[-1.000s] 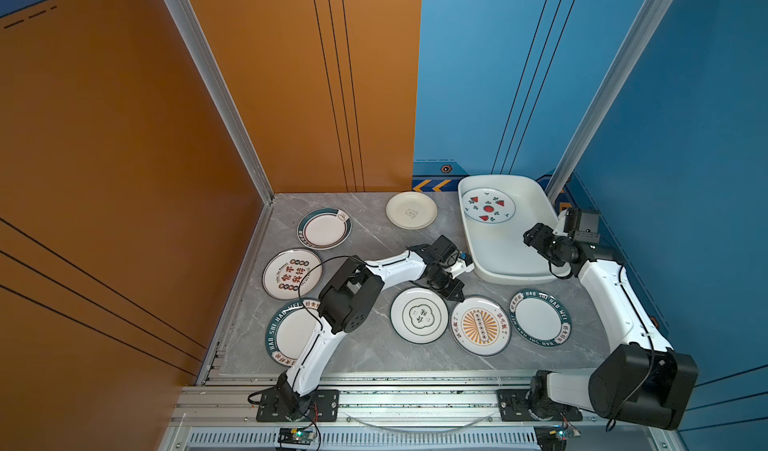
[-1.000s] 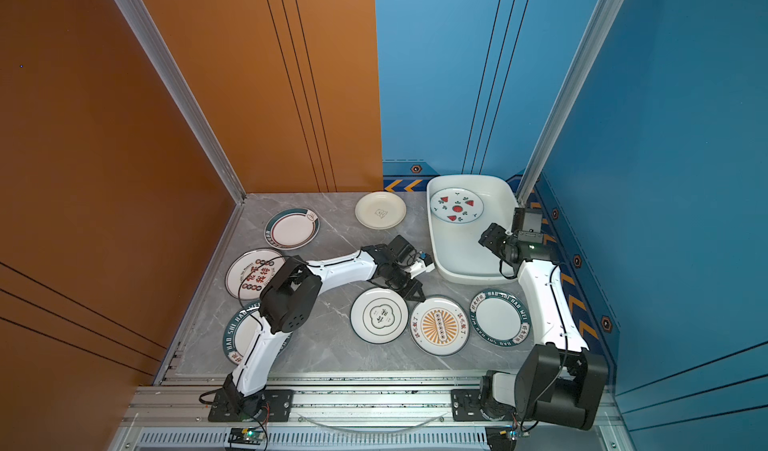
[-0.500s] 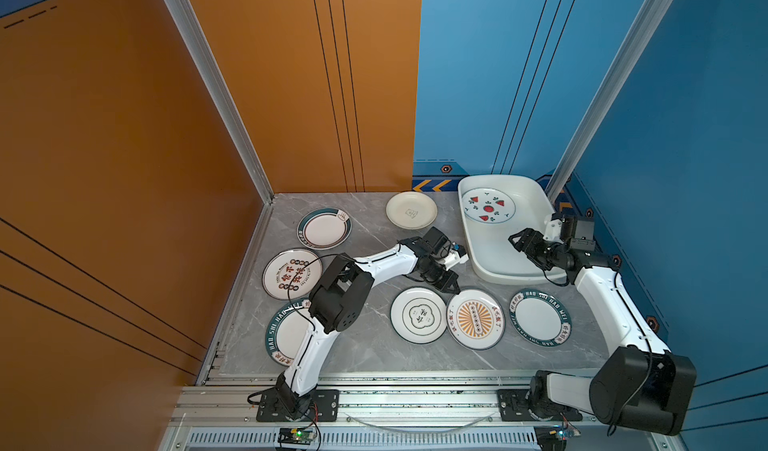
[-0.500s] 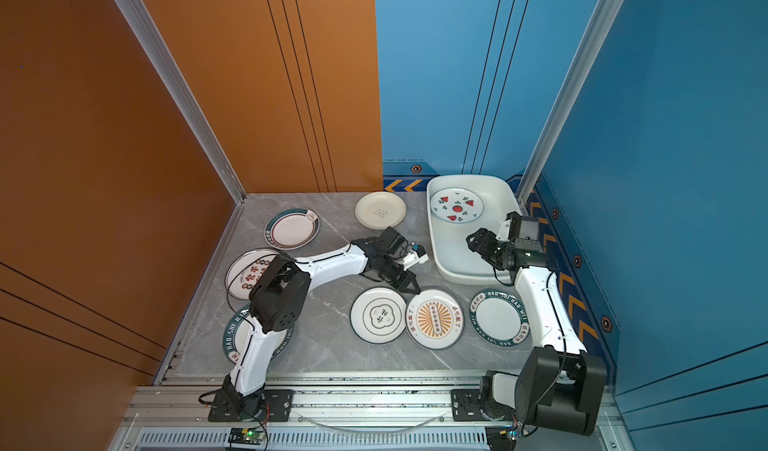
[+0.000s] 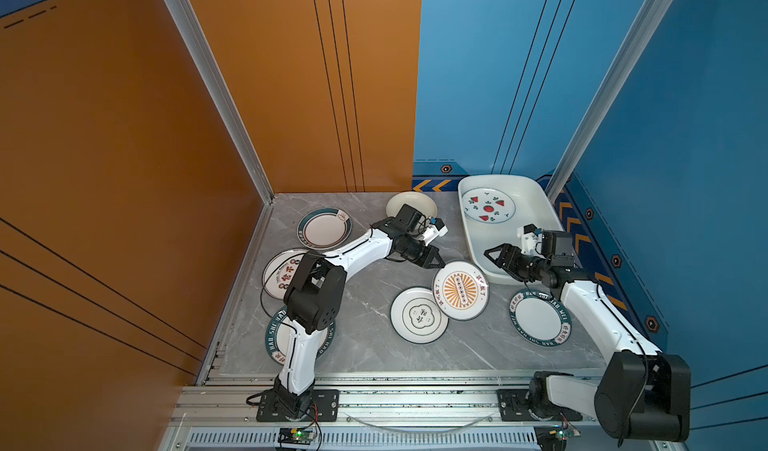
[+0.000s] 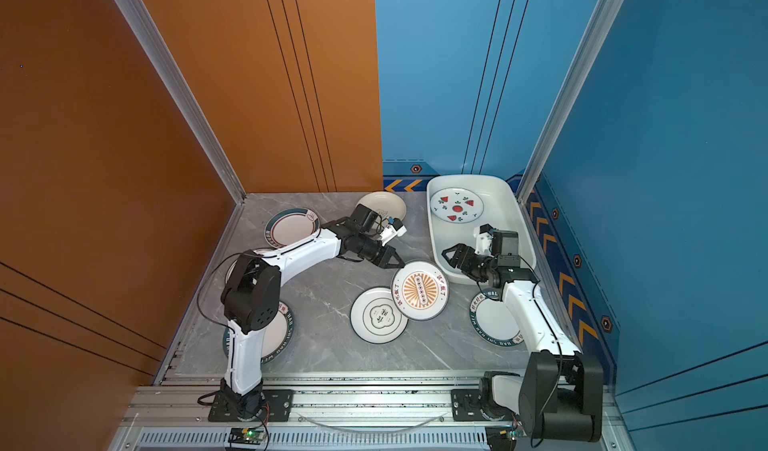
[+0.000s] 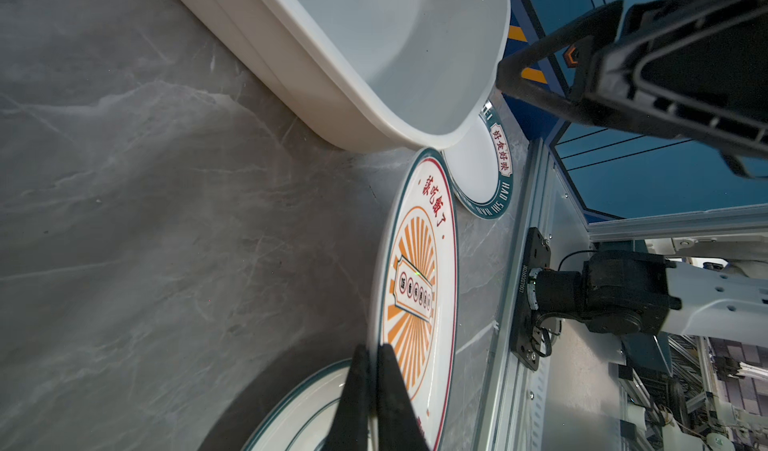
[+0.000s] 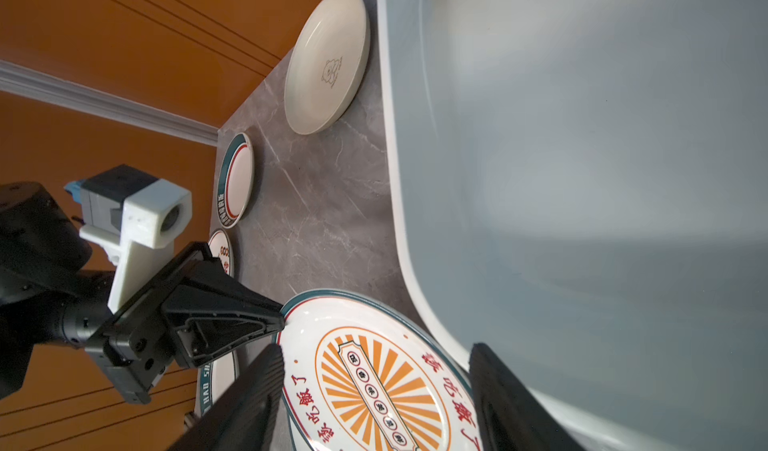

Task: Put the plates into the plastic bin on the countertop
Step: 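Reach right gripper to the raised sunburst plate while left gripper holds it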

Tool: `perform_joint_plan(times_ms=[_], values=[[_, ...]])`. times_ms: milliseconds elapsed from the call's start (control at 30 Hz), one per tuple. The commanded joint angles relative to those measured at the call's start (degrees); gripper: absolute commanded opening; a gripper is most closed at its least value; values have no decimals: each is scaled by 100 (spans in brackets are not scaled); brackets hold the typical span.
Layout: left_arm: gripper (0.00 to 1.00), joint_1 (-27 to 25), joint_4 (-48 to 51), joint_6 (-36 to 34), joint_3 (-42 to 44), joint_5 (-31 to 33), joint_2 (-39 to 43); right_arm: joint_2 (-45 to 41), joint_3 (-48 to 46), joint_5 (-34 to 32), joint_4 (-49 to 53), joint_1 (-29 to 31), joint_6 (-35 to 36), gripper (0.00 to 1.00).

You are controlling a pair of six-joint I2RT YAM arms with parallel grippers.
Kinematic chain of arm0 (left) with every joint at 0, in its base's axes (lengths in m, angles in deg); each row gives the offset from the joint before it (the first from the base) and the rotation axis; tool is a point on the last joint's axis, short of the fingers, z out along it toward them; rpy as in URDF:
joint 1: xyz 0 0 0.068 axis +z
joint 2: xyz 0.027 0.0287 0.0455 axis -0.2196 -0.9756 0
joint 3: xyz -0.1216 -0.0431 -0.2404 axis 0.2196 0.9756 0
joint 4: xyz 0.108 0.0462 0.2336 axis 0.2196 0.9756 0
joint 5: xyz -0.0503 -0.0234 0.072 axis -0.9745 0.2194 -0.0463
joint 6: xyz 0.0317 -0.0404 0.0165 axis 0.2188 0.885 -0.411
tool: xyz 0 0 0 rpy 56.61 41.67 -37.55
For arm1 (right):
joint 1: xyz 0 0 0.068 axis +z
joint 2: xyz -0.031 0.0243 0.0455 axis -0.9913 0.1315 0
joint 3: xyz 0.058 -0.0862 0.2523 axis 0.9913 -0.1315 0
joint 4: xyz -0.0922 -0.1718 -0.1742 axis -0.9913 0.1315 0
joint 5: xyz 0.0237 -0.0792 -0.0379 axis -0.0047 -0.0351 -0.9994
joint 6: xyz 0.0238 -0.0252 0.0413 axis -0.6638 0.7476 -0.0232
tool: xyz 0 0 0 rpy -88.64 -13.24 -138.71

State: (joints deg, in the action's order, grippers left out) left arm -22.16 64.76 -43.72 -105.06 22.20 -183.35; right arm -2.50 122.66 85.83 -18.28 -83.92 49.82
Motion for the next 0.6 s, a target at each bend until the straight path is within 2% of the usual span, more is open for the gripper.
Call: perform_joint_plan(times_ms=[0,233,367,567], values=[[0,78,-7,69,116,-383,320,-200,-263,75,-412,261,160,73],[0,178,-7,77,263,-457,540,-528,-456,-294,-112,350,405,73],[0,225,-7,79,294,-518,636,-556,-491,-272,43,358,483,73],[0,307,-7,108,290,-623,753,-657,-871,28,-325,373,293,72]])
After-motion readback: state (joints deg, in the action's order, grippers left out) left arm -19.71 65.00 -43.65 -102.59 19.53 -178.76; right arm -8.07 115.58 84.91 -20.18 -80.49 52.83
